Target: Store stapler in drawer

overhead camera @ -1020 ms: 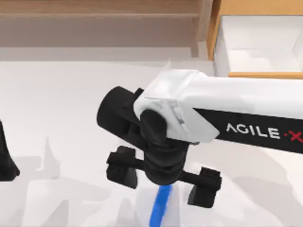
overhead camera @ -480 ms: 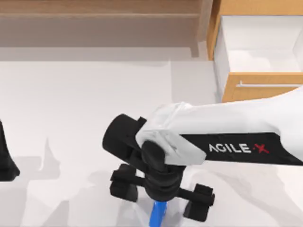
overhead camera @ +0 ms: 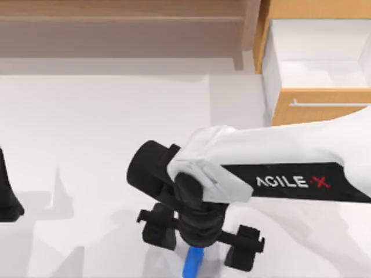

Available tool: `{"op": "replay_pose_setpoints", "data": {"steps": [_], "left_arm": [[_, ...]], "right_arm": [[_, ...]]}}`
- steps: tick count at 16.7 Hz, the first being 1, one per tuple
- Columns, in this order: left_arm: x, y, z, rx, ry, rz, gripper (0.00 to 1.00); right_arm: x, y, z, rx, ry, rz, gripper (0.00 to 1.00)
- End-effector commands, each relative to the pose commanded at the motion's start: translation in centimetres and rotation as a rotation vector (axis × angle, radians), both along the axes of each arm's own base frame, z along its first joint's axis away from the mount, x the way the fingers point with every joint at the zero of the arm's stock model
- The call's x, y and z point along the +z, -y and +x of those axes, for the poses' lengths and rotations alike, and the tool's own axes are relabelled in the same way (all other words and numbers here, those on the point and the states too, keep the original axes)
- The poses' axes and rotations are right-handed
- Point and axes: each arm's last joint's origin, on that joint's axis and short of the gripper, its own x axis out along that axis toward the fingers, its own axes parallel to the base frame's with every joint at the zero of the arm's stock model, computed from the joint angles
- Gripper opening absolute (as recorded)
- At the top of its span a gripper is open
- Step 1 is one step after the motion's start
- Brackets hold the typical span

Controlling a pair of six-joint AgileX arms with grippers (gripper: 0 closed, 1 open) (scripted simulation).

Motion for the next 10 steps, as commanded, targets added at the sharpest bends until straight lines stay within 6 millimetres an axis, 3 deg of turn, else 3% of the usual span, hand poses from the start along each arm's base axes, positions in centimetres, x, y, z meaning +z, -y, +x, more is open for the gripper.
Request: {"op": "replay_pose_setpoints", "data": {"steps": [8, 10], "left_arm": [[0.00, 0.00, 0.00, 0.000, 0.000, 0.000, 1.00], [0.00, 0.00, 0.00, 0.000, 0.000, 0.000, 1.00]], "right_arm": [[0.00, 0.00, 0.00, 0.000, 0.000, 0.000, 0.02], [0.00, 0.00, 0.00, 0.000, 0.000, 0.000, 0.00]]}}
